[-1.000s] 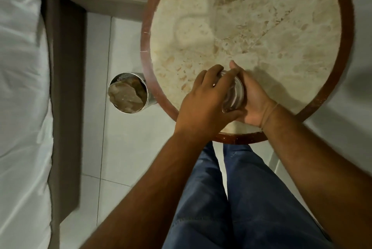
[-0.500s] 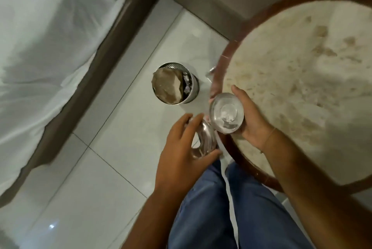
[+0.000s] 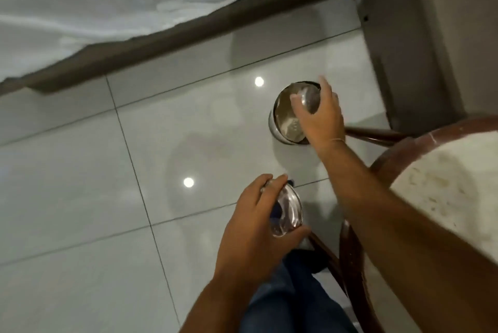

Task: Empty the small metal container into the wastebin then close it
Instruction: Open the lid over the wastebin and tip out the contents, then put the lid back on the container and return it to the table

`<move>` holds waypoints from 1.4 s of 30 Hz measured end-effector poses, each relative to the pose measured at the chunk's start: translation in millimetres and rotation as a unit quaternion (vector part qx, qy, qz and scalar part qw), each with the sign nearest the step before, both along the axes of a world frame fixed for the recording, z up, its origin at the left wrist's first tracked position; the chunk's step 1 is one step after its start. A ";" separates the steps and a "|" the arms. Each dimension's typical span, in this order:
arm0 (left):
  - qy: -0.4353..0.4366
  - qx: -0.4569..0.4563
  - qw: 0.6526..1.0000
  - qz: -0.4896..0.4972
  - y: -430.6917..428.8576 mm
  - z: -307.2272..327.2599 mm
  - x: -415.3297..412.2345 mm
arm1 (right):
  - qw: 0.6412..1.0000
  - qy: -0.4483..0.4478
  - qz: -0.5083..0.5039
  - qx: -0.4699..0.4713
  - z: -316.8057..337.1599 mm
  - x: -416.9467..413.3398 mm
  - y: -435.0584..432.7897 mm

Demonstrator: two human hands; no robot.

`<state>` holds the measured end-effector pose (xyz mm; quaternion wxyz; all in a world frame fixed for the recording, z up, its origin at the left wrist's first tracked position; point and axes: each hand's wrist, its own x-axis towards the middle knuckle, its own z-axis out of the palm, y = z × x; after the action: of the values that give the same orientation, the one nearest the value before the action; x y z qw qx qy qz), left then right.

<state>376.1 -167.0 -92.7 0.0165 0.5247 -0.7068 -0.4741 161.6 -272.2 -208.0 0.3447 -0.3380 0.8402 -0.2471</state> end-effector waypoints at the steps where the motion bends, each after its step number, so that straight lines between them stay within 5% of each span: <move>1: 0.000 0.006 1.000 0.009 1.6 -5.1 2.6 | 0.999 0.005 0.012 0.052 -11.5 0.5 -4.9; 11: 0.014 0.026 0.994 0.110 -3.7 -19.9 3.4 | 0.962 0.152 0.045 -0.222 12.6 -2.4 -6.4; 16: 0.006 0.023 0.994 0.109 -12.9 -20.0 -2.2 | 0.995 0.083 0.037 0.041 -13.5 7.2 -7.4; 21: 0.006 0.026 0.994 0.109 -14.9 -27.4 -4.7 | 0.960 0.209 0.022 -0.183 -5.1 -6.3 -34.6; 26: 0.005 0.007 0.997 0.074 -15.8 -27.3 -10.4 | 0.975 0.112 0.176 0.081 -40.0 -0.4 -7.5; 29: -0.003 -0.011 0.997 0.076 -26.7 -28.0 -11.6 | 0.974 0.186 0.109 -0.075 -32.4 2.2 -20.0; 31: -0.001 -0.011 0.995 0.096 -31.5 -29.5 -12.9 | 0.970 0.202 0.109 -0.082 -32.0 0.8 -25.3; 34: 0.009 -0.024 0.996 0.090 -37.6 -27.0 -17.7 | 0.987 0.060 0.098 0.112 -37.4 -6.2 -12.5; 37: 0.006 -0.039 0.996 0.085 -45.6 -21.3 -27.5 | 0.985 -0.126 -0.117 0.012 -14.3 -17.0 -9.8; 39: 0.020 -0.037 0.995 0.091 -49.0 -15.3 -40.2 | 0.907 -0.328 -0.261 -0.039 22.4 -26.3 3.8; 42: 0.054 -0.041 0.996 0.063 -53.8 -1.8 -62.5 | 0.731 -0.604 -0.307 -0.081 57.0 -45.9 54.4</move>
<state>313.6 -220.8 -94.5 0.1055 0.5407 -0.6893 -0.4706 115.7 -217.7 -151.0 0.6565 0.1321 0.4894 -0.5587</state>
